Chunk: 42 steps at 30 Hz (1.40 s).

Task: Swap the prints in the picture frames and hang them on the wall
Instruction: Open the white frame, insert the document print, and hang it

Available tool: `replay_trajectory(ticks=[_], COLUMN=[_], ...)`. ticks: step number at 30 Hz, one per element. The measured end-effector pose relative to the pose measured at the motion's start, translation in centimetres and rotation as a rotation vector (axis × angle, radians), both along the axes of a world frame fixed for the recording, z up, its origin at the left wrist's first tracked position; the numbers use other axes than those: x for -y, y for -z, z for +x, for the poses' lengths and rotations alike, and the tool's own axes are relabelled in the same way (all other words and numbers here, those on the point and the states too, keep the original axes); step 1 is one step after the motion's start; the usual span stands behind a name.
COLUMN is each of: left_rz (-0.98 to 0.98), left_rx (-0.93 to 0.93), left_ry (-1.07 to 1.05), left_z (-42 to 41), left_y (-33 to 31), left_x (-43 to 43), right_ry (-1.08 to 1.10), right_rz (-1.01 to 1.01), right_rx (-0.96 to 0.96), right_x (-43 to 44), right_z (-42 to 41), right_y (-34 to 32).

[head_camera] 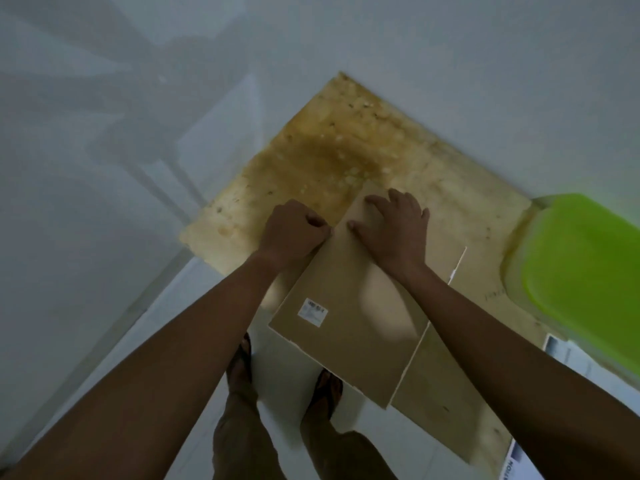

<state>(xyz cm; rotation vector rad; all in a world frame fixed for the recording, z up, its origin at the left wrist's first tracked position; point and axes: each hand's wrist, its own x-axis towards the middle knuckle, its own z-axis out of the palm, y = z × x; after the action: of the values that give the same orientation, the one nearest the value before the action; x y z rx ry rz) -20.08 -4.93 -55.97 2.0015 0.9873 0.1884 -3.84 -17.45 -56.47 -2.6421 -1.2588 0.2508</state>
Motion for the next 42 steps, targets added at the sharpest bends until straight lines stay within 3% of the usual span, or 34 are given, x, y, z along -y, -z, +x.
replay_trajectory(ticks=[6, 19, 25, 28, 30, 33, 36, 39, 42], left_rz=[-0.132, -0.451, -0.355, -0.376, -0.334, -0.262, -0.108, -0.049, -0.022], left_rx=[0.032, 0.029, 0.032, 0.055, 0.085, 0.077, 0.012, -0.029, -0.066], left_ry=[0.088, 0.165, 0.179, 0.2, 0.283, 0.348, 0.405, 0.441, 0.479], left_z=[3.0, 5.0, 5.3, 6.3, 7.1, 8.7, 9.7, 9.7, 9.6], left_y=[-0.2, 0.7, 1.3, 1.1, 1.2, 1.4, 1.2, 1.5, 1.4], left_x=[-2.7, -5.4, -4.9, -5.3, -5.6, -5.4, -4.5, -4.1, -4.0], right_ry=[0.371, 0.714, 0.651, 0.676, 0.807, 1.172, 1.399, 1.333, 1.258], right_rz=[-0.006, 0.065, 0.045, 0.223, 0.339, 0.353, 0.406, 0.458, 0.495], right_rx=[-0.137, -0.141, -0.162, -0.244, -0.161, -0.021, -0.182, -0.35, -0.387], right_x=[-1.1, -5.6, -4.5, -3.2, -1.3, 2.7, 6.1, 7.7, 8.7], right_z=[0.4, -1.4, -1.4, -0.9, -1.1, -1.7, -2.4, -2.8, -3.1], right_y=[-0.4, -1.3, -1.8, -1.8, -1.8, -2.0, -2.2, -2.0, -1.4])
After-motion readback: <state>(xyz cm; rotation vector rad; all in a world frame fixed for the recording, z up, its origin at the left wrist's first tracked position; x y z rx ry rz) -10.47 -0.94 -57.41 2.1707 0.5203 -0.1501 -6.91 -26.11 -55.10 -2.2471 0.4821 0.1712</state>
